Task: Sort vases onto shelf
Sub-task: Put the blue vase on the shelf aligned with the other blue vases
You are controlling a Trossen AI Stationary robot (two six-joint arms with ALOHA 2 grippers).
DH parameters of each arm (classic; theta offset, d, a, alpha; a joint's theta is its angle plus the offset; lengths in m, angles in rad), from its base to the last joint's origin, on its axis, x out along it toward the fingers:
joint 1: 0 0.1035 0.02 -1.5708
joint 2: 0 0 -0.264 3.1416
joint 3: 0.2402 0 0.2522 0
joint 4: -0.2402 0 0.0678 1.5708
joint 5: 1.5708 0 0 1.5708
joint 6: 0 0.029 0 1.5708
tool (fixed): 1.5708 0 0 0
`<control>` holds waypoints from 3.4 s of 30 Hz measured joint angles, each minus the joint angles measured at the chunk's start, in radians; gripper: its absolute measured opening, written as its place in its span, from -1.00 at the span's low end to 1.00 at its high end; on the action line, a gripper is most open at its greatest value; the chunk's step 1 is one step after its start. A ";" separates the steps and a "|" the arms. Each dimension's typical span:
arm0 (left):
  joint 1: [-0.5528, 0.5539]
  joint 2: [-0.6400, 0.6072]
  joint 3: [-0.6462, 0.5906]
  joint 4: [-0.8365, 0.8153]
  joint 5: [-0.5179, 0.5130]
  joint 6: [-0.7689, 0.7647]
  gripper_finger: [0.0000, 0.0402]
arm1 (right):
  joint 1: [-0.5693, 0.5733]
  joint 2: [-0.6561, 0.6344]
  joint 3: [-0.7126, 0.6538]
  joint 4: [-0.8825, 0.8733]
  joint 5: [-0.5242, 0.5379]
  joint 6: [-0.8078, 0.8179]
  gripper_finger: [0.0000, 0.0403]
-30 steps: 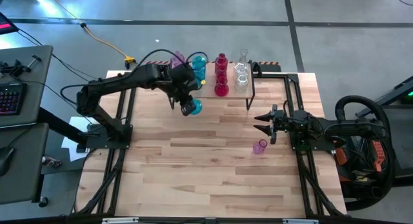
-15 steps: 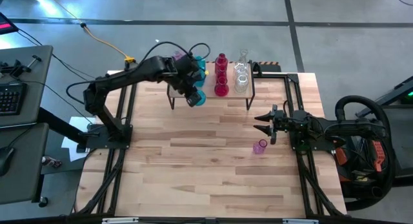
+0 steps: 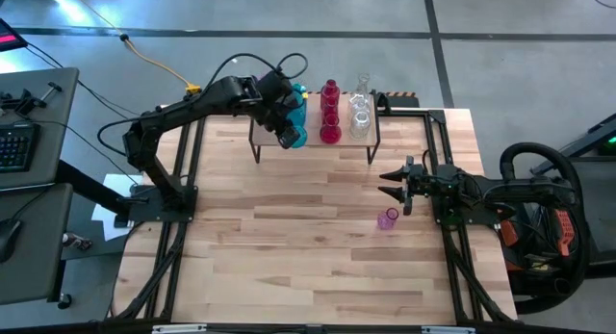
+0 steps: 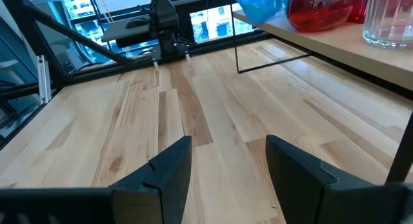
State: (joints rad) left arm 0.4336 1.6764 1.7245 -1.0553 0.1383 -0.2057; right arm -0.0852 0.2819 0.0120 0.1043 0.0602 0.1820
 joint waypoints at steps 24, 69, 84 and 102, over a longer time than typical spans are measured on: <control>0.057 -0.001 0.000 0.016 0.009 0.017 -0.92 | 0.000 0.000 0.000 0.000 0.000 0.000 -0.10; 0.037 -0.004 -0.020 0.042 -0.058 -0.011 -0.75 | 0.000 0.000 0.000 -0.004 0.000 0.000 -0.10; 0.016 -0.003 -0.023 0.060 -0.089 -0.027 -0.75 | 0.000 0.000 0.000 -0.004 0.000 0.000 -0.10; -0.020 -0.003 -0.023 0.048 -0.194 -0.107 -0.75 | 0.000 0.000 0.000 -0.004 0.000 0.000 -0.10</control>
State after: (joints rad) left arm 0.4137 1.6737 1.7016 -1.0075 -0.0560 -0.3123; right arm -0.0851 0.2817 0.0120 0.1001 0.0605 0.1819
